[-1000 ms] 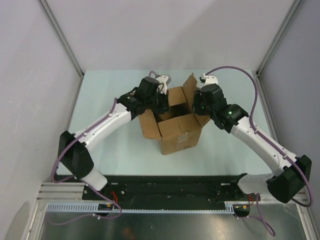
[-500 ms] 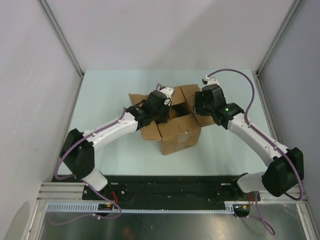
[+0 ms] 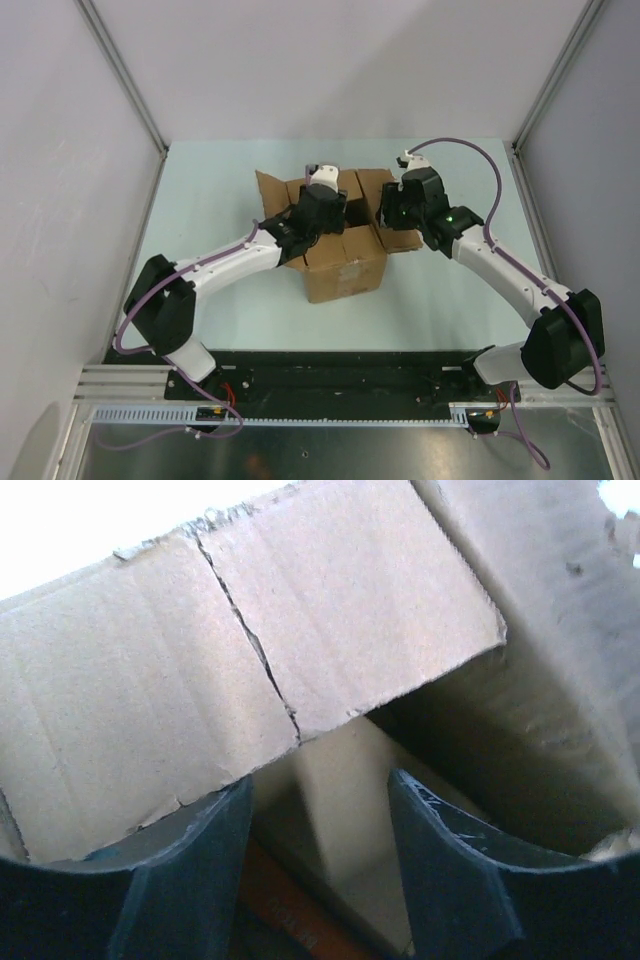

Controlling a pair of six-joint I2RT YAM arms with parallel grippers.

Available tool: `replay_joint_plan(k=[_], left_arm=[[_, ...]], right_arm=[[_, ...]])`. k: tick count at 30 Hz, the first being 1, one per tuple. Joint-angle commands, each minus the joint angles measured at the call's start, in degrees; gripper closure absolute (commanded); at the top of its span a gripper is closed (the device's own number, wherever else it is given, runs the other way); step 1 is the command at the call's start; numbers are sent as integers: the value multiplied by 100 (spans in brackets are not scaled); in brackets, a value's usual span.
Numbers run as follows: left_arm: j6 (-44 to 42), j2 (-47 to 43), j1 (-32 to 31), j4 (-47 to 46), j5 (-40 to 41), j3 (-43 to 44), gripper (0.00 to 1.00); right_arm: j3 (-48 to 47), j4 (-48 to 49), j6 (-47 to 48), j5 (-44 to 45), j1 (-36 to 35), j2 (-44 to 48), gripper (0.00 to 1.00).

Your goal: Unpack the express box

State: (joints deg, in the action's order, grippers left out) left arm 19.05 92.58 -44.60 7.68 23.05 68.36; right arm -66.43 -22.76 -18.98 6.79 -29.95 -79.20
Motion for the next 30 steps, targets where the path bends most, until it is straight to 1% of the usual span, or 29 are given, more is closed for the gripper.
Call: replay_joint_plan(k=[1, 7, 13, 17, 22, 23, 29, 30], left_arm=[[73, -99, 57, -619, 683, 222, 32], [-15, -178, 65, -715, 929, 388, 20], [-15, -108, 188, -751, 825, 652, 15], [2, -3, 302, -751, 701, 872, 15], [-120, 216, 513, -900, 517, 1127, 14], [-138, 261, 601, -900, 360, 1223, 14], [-51, 542, 987, -891, -10, 1426, 13], [-42, 586, 1040, -883, -254, 1461, 13]], right_arm=[[157, -132, 202, -231, -28, -69, 47], [192, -123, 447, -239, -80, -148, 46], [315, 52, 694, -344, -177, -96, 35], [368, 176, 773, -354, -248, -104, 32], [368, 316, 791, -371, -292, -105, 32], [368, 334, 782, -388, -300, -105, 32], [377, 387, 817, -468, -283, -122, 32], [377, 378, 817, -476, -283, -131, 33]])
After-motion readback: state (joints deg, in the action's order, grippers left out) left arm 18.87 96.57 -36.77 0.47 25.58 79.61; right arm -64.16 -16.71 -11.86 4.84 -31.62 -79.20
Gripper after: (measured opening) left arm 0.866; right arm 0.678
